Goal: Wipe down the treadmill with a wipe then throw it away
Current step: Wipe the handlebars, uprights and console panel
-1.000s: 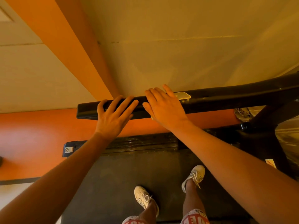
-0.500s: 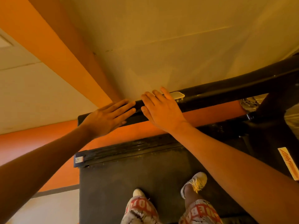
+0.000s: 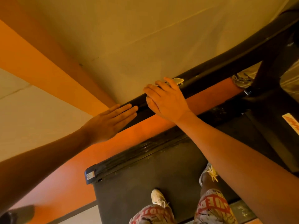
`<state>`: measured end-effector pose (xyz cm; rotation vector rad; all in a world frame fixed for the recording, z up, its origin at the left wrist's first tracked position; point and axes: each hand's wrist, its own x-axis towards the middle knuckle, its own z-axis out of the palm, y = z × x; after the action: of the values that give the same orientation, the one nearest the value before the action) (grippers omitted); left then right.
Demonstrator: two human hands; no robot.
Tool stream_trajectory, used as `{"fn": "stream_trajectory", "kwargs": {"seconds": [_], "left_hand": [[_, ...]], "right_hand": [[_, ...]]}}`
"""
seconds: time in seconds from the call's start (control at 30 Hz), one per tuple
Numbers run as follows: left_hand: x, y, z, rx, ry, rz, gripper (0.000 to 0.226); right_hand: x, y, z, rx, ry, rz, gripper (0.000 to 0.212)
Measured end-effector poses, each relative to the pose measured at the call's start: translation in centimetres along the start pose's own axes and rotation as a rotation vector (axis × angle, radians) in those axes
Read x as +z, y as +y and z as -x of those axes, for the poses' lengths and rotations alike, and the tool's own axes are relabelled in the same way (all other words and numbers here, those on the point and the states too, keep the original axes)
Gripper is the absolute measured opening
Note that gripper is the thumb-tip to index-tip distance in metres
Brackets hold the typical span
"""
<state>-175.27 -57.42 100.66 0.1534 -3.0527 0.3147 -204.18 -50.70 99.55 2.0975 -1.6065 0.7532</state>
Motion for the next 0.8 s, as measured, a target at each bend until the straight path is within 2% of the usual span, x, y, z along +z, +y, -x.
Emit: {"fn": "stream_trajectory", "kwargs": {"seconds": [0.17, 0.37, 0.5, 0.67, 0.8], "left_hand": [[0.0, 0.0, 0.0, 0.004, -0.013, 0.002, 0.076], [0.1, -0.2, -0.2, -0.056, 0.008, 0.118, 0.073], [-0.2, -0.2, -0.6, -0.073, 0.022, 0.165, 0.057], [-0.2, -0.1, -0.6, -0.086, 0.024, 0.147, 0.055], [0.1, 0.0, -0.3, -0.051, 0.036, 0.076, 0.058]], "right_hand": [[0.5, -2.5, 0.4, 0.286, 0.075, -0.031, 0.032], [0.8, -0.7, 0.6, 0.143, 0.066, 0.014, 0.034], [1.2, -2.8, 0.6, 0.286, 0.094, 0.019, 0.033], [0.8, -1.6, 0.6, 0.179, 0.040, 0.021, 0.039], [0.9, -3.4, 0.5, 0.303, 0.044, 0.029, 0.036]]}}
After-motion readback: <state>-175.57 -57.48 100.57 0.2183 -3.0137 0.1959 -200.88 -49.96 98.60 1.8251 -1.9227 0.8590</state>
